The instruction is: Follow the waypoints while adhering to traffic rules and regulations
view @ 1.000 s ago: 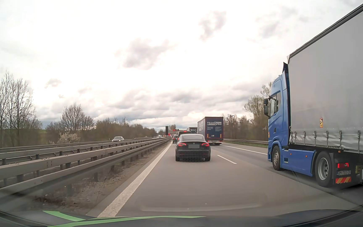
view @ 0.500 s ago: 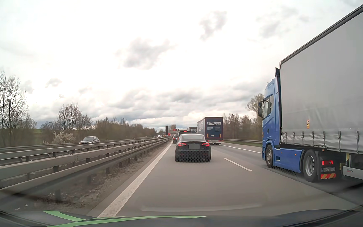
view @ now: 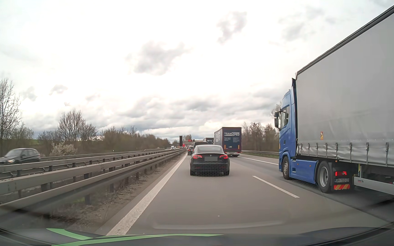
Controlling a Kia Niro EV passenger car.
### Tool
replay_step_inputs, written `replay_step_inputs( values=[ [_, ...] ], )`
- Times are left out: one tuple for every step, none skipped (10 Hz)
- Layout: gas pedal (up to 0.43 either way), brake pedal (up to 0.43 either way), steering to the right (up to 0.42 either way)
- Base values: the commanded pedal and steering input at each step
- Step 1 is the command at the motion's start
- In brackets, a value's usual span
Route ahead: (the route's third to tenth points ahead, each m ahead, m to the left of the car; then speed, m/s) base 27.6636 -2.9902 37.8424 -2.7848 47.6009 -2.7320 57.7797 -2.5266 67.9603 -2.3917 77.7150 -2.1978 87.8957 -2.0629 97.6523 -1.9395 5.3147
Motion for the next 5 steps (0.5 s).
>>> replay_step_inputs(
  values=[
    [0.020, 0.000, -0.003],
    [0.020, 0.000, -0.003],
    [0.020, 0.000, -0.003],
    [0.020, 0.000, -0.003],
    [0.020, 0.000, -0.003]
  ],
)
